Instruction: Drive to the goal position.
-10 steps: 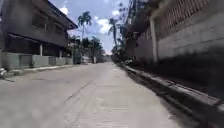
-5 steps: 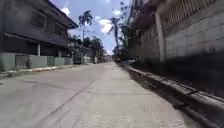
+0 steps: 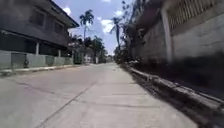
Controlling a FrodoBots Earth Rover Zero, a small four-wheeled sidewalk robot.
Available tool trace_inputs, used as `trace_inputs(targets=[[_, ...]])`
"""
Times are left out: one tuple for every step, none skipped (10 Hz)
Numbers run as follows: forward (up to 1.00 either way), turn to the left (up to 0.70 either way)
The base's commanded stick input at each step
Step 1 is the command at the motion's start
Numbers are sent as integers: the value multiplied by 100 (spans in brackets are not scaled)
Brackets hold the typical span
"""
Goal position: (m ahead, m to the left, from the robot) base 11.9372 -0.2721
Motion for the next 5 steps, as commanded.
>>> trace_inputs(targets=[[100, -18], [100, -7], [100, 0], [100, 0], [100, 0]])
